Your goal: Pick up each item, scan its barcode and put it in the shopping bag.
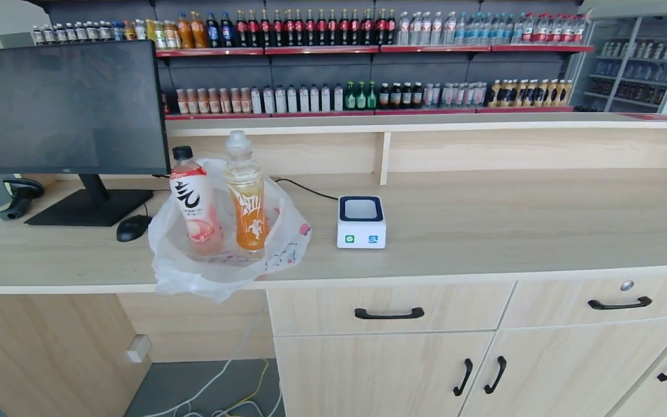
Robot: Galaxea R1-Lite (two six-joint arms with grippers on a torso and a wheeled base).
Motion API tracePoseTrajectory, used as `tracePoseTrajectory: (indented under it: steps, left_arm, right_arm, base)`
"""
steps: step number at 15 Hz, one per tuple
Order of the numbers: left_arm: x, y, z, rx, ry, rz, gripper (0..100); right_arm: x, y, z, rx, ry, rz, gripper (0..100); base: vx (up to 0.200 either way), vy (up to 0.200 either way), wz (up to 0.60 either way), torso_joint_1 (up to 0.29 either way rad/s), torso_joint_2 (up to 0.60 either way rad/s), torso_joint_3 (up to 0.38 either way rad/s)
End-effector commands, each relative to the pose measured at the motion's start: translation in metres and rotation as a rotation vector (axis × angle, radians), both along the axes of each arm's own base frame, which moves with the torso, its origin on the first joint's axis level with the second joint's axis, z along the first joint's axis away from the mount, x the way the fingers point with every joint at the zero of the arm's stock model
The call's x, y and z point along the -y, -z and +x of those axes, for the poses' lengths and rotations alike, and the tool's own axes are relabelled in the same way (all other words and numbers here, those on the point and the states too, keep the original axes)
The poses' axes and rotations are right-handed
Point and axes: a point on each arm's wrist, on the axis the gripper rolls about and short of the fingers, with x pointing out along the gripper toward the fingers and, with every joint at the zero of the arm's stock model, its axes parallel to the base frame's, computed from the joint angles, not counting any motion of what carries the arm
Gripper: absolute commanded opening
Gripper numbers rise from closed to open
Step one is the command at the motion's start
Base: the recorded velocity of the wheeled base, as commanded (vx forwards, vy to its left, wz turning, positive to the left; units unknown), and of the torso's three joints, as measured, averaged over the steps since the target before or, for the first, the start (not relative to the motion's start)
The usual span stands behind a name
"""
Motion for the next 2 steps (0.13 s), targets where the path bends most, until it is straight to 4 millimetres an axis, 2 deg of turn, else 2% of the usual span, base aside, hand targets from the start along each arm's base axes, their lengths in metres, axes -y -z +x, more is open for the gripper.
tracePoseTrajectory:
  steps: [1, 2]
  left_arm:
    - [0.0, -0.0001, 0.0, 0.001, 0.0, 0.001, 100]
    - [0.0, -0.0001, 0.0, 0.001, 0.0, 0.002, 100]
  right_arm:
    - [0.0, 0.0, 0.0, 0.0, -0.001, -0.001, 100]
    - [0.0, 0.0, 0.0, 0.0, -0.001, -0.001, 100]
  base:
    - [0.0, 0.0, 0.0, 0.0, 0.0, 0.0]
    - [0.0, 0.0, 0.0, 0.0, 0.0, 0.0]
